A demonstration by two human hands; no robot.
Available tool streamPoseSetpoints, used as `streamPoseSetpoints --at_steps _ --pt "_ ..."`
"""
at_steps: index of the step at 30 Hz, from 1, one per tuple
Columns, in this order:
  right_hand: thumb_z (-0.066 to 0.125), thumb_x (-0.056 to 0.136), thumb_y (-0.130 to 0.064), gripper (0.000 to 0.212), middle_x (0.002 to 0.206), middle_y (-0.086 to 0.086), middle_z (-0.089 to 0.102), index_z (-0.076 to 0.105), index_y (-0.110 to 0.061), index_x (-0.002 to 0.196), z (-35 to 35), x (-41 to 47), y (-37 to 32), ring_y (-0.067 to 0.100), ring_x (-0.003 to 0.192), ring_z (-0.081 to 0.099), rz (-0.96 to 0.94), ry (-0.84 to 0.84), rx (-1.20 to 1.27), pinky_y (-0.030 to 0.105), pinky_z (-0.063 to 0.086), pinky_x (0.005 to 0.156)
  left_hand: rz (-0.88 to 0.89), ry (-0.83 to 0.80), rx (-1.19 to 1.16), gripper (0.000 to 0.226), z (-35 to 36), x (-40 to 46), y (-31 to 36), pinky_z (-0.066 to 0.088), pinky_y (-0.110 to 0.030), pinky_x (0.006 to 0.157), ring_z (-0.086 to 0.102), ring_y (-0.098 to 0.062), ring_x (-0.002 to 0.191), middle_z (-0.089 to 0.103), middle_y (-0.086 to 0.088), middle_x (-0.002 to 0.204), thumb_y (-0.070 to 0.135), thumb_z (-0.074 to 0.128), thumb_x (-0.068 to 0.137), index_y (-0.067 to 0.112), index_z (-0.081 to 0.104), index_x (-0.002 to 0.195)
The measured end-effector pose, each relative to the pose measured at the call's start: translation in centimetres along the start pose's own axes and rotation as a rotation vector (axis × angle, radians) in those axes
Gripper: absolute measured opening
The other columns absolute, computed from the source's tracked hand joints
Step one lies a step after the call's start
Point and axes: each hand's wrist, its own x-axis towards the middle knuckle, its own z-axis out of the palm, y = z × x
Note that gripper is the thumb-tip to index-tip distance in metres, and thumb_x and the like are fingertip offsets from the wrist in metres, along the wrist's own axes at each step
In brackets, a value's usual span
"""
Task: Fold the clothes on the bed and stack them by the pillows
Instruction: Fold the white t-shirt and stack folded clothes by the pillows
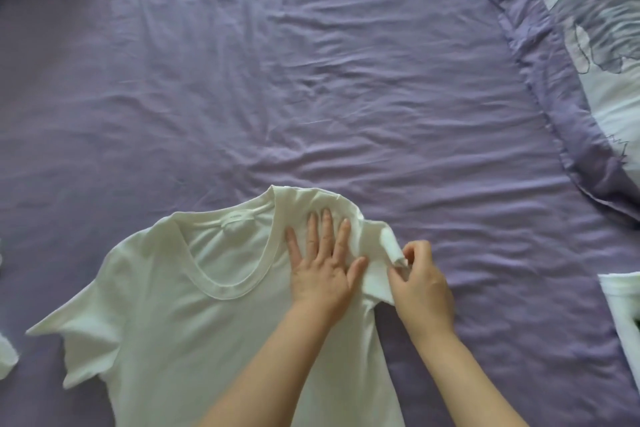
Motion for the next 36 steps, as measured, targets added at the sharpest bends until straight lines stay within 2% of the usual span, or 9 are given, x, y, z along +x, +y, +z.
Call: streamPoseSetpoints --at_steps 6,12,15,18,21,25,29,32,36 --pt "0.06 0.083 -0.014 0.05 0.112 -0.009 0.057 0.042 -0.023 0.128 0.2 -1.3 -4.5 0.021 0.101 0.057 -0.218 -0.03 0.126 0.034 0.044 0.074 -0.146 0.241 -0.497 0.056 -3.4 -3.8 -3.3 -0.001 -0.035 0.118 0.005 -0.011 0.147 0.016 0.006 0.158 0.041 0.032 0.1 0.022 0.018 0.151" --pt "0.065 0.085 -0.032 0.056 0.137 0.009 0.051 0.05 -0.011 0.134 4.2 -4.2 -6.4 0.031 0.12 0.052 -0.537 -0.06 -0.241 0.043 0.044 0.091 -0.208 0.036 -0.161 0.058 -1.3 -9.2 -8.3 -0.006 -0.044 0.117 -0.015 -0.018 0.146 -0.011 0.003 0.16 0.048 0.019 0.1 0.032 -0.003 0.151" --pt "0.047 0.093 -0.046 0.066 0.157 0.01 0.001 0.021 -0.021 0.149 6.5 -3.8 -4.8 0.035 0.144 0.002 -0.573 -0.188 -0.483 0.054 0.01 0.113 -0.19 -0.029 -0.047 0.063 0.6 -10.5 -9.8 -0.014 -0.05 0.113 -0.029 -0.025 0.141 -0.031 0.001 0.153 0.052 0.017 0.098 0.034 -0.016 0.148" --pt "0.009 0.086 -0.07 0.074 0.142 0.002 -0.039 -0.011 -0.033 0.147 8.1 -2.7 -3.0 0.023 0.132 -0.039 -0.562 -0.313 -0.663 0.049 -0.017 0.112 -0.114 -0.057 -0.045 0.064 1.5 -10.9 -11.4 -0.017 -0.048 0.113 -0.039 -0.024 0.134 -0.035 0.001 0.149 0.054 0.018 0.097 0.033 -0.015 0.148" --pt "-0.011 0.073 -0.076 0.085 0.148 0.003 -0.035 -0.014 -0.034 0.146 7.9 -2.9 -3.7 0.021 0.135 -0.036 -0.509 -0.331 -0.737 0.051 -0.02 0.11 -0.047 -0.009 -0.114 0.06 0.9 -11.6 -13.8 -0.007 -0.04 0.117 -0.018 -0.022 0.145 -0.013 -0.002 0.159 0.047 0.026 0.099 0.029 0.002 0.152" --pt "-0.016 0.074 -0.075 0.083 0.153 0.003 -0.021 -0.015 -0.03 0.144 8.9 -6.6 -7.4 0.022 0.139 -0.029 -0.621 -0.24 -0.697 0.052 -0.016 0.111 -0.209 0.198 -0.164 0.055 -1.5 -13.2 -19.1 0.001 -0.04 0.119 -0.002 -0.02 0.147 0.006 -0.003 0.16 0.024 0.034 0.099 0.025 0.015 0.151" --pt "0.049 0.087 -0.053 0.068 0.151 0.013 0.03 0.035 -0.021 0.144 12.4 -12.0 -12.7 0.035 0.141 0.016 -0.874 -0.216 -0.547 0.061 0.018 0.11 -0.466 0.232 -0.188 0.06 -3.9 -13.8 -25.6 0.0 -0.042 0.118 0.0 -0.02 0.147 0.005 -0.004 0.159 0.023 0.037 0.098 0.021 0.01 0.151" --pt "0.044 0.09 -0.053 0.068 0.157 0.008 0.012 0.019 -0.028 0.149 16.1 -14.2 -15.0 0.031 0.143 -0.01 -0.914 -0.286 -0.543 0.056 -0.003 0.114 -0.621 0.149 -0.267 0.066 -4.8 -13.7 -29.7 0.01 -0.042 0.117 0.009 -0.023 0.146 0.018 -0.007 0.157 0.031 0.046 0.094 0.014 0.015 0.15" --pt "0.027 0.093 -0.059 0.069 0.159 0.004 -0.007 -0.003 -0.033 0.149 20.3 -15.1 -16.8 0.025 0.132 -0.036 -0.903 -0.36 -0.574 0.049 -0.027 0.106 -0.697 0.023 -0.373 0.042 -5.1 -14.1 -32.7 0.041 -0.039 0.096 0.044 -0.026 0.119 0.054 0.0 0.126 0.045 0.059 0.078 0.022 0.062 0.114"
